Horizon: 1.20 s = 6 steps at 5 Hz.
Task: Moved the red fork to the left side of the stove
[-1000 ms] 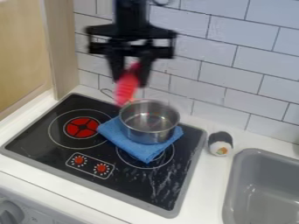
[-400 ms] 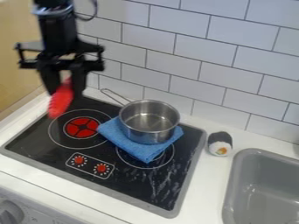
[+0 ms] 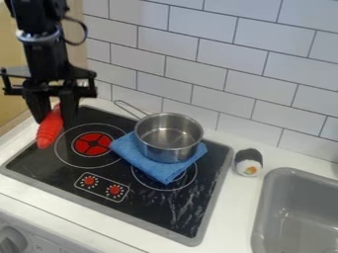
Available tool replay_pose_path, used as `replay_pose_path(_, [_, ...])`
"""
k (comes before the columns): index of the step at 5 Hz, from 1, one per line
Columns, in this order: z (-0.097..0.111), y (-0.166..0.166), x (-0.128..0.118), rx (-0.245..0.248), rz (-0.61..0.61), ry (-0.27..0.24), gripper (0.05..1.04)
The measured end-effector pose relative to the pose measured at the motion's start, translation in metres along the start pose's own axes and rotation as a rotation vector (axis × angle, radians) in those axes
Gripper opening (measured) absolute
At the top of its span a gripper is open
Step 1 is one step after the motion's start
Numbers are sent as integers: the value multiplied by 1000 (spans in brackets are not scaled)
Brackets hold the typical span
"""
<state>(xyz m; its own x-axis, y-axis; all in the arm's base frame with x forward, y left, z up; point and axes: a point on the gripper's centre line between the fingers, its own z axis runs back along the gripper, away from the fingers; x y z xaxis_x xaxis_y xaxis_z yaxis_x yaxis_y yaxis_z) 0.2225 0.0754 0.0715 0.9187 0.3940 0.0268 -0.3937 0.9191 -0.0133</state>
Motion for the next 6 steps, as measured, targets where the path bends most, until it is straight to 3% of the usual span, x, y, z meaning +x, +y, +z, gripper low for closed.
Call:
replay_pose_path(3, [-39, 21, 22, 52, 31, 66, 359])
replay_pose_path(6, [-65, 20, 44, 44, 31, 104, 359])
